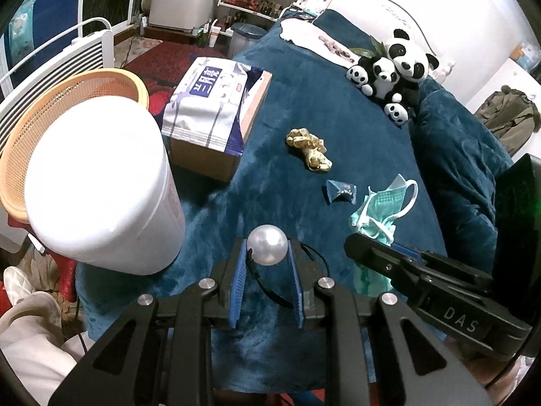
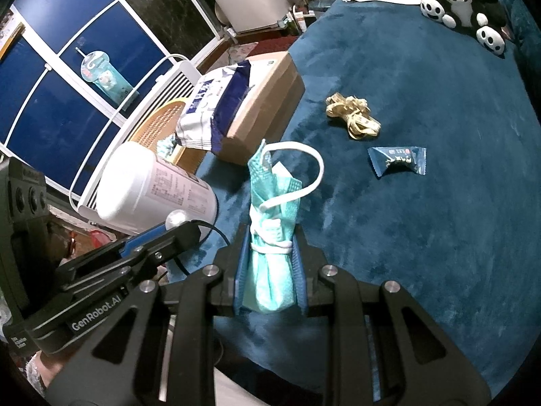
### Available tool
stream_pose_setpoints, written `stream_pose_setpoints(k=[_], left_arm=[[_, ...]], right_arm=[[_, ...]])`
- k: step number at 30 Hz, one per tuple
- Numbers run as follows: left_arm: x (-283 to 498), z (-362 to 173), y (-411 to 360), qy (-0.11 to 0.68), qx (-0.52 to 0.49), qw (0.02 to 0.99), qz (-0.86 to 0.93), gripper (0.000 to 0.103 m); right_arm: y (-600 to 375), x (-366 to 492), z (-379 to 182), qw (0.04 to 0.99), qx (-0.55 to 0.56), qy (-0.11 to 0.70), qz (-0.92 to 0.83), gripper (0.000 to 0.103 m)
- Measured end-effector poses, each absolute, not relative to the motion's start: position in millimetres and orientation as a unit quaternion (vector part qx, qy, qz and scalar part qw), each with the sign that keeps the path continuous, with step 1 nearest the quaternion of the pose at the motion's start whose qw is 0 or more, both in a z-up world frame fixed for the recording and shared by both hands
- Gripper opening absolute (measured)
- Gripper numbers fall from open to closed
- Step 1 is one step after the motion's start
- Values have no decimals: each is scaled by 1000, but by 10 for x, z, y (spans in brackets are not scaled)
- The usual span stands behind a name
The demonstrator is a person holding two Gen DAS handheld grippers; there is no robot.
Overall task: Organize soft objects
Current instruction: 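Lift the hair tie and face mask with both tools toward the orange basket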
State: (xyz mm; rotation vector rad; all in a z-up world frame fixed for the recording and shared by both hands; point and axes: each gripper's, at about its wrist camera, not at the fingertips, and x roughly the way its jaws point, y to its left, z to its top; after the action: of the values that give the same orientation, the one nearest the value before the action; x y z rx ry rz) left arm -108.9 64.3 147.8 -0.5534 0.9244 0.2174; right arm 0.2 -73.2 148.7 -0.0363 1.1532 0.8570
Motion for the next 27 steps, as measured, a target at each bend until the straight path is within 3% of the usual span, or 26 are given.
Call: stream_pose_setpoints(k=[27], left_arm=[[-1220, 1960, 907, 396, -283, 868, 103, 23]], right_arm=[[-486, -41, 1941, 763, -13, 501, 408, 24]])
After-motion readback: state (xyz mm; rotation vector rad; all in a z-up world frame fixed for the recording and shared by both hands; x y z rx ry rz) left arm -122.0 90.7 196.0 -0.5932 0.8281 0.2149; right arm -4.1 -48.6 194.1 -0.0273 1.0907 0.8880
